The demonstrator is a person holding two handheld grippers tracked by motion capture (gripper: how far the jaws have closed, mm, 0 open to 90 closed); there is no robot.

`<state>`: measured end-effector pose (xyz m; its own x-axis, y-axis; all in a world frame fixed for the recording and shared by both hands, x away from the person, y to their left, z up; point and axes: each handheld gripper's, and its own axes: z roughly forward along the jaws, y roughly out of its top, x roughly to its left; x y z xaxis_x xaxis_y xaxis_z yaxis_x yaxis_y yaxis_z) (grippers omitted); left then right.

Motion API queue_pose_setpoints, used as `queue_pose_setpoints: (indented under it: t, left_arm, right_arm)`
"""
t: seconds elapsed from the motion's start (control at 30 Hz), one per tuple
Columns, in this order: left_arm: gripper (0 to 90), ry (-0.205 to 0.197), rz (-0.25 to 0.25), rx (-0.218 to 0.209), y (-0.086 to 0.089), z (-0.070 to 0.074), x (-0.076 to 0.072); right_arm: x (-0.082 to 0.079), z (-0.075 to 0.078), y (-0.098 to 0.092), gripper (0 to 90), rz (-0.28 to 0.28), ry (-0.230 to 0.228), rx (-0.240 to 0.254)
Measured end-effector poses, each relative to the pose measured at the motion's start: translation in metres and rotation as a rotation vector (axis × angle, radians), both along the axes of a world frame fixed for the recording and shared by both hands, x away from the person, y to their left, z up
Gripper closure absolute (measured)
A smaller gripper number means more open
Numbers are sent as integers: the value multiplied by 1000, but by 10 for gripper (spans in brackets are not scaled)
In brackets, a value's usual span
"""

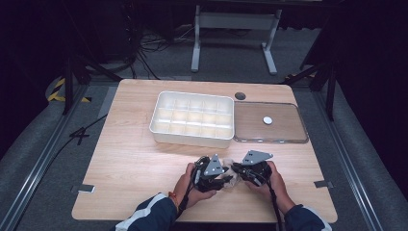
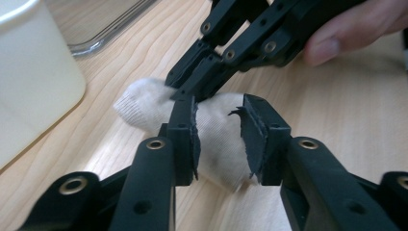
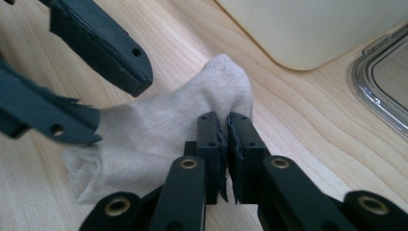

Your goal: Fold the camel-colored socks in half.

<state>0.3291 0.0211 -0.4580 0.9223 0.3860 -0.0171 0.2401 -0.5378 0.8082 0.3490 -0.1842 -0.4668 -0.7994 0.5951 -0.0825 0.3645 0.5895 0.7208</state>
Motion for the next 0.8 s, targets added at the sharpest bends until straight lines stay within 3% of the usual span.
queue_pose_setpoints:
  t: [0.1, 0.2, 0.37, 0.7, 0.8]
  left_arm:
    - [667, 9, -16, -12, -1, -1, -2]
    - [705, 22, -57, 20, -5, -6, -3]
    - [734, 37, -60, 31, -7, -13, -3]
    - [786, 4, -44, 63, -9, -16, -7]
    - [792, -27, -52, 82, -10, -15, -9]
  right_arm:
    - [0, 0, 0, 842, 1, 1, -1]
    - [0, 0, 0, 841, -2, 4, -1]
    - [0, 0, -1, 830, 0, 4, 1]
    - [2, 1, -5, 796, -10, 9, 6]
    - [2, 0, -5, 810, -23, 5, 10]
